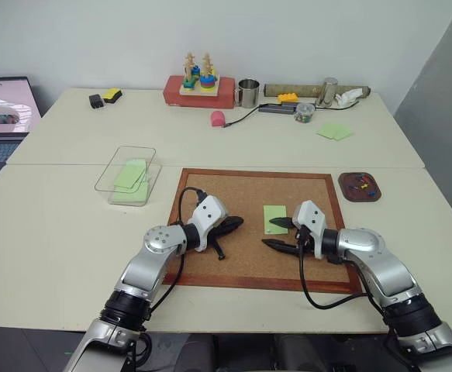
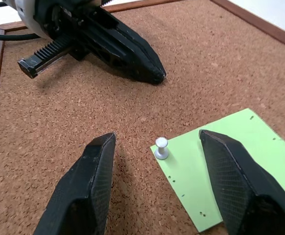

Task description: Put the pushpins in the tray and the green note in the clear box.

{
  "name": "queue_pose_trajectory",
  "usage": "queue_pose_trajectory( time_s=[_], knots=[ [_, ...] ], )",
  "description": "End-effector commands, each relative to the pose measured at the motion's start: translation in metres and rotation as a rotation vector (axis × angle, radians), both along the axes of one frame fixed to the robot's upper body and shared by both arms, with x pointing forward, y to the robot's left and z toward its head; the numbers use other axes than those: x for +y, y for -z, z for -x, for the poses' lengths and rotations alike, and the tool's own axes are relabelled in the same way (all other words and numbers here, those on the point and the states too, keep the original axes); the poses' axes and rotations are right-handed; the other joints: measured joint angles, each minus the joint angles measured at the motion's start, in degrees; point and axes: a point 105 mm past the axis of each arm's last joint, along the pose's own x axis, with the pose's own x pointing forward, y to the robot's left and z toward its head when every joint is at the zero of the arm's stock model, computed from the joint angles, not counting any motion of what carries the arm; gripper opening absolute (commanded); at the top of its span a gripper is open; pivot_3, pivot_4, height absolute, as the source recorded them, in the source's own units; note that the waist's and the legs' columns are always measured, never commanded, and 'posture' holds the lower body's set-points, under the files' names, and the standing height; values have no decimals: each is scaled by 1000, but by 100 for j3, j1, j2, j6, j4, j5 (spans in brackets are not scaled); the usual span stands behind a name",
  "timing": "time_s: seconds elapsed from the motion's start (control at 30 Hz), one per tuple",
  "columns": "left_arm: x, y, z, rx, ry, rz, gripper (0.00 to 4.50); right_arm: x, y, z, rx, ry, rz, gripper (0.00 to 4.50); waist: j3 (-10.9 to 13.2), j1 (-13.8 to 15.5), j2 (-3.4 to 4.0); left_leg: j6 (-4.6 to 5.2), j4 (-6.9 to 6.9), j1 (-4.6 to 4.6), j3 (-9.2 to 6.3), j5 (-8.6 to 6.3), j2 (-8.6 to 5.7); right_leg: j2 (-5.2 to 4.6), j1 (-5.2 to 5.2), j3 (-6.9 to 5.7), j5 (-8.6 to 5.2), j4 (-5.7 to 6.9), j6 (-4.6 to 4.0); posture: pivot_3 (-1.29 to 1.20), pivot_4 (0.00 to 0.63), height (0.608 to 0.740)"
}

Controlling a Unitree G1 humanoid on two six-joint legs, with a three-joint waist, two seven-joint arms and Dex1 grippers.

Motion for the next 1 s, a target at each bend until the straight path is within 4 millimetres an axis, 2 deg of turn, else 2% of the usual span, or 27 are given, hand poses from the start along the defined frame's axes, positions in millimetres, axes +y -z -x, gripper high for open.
queue_pose_trajectory(
  time_s=[0.03, 0.37, 0.53, 0.8, 1.0],
  knots=[
    [4, 31, 12, 104, -3, -64, 0, 2, -8, -2, -45, -10, -23, 2049, 0, 0, 0, 0, 0, 0, 0, 0, 0, 0, 0, 0, 0, 0, 0, 0, 150, 740],
    [4, 31, 11, 105, -1, -66, 0, 3, -7, 0, -48, -19, -25, 45, 0, -2, 0, 0, -1, 0, 0, 0, 0, 0, 0, -1, 0, 0, -1, 0, 150, 740],
    [4, 31, 11, 105, -2, -66, 0, 6, -13, 1, -79, -40, -25, 45, 0, -2, 0, 0, -1, 0, -1, 0, 0, 0, 0, -1, 0, 0, -1, 0, 150, 740],
    [3, 31, 11, 107, -3, -64, 0, 15, -42, 10, -194, -122, -31, 45, 0, -1, 0, 0, -1, -7, -1, 0, 0, 0, -7, -1, 1, -1, -2, 0, 150, 740],
    [1, 28, 10, 101, -8, -45, 0, 14, -55, 16, -242, -156, -5, 45, 0, 1, -1, 0, -1, -4, -3, 0, 0, 0, -3, -3, -4, 0, 6, 0, 150, 740]
  ],
)
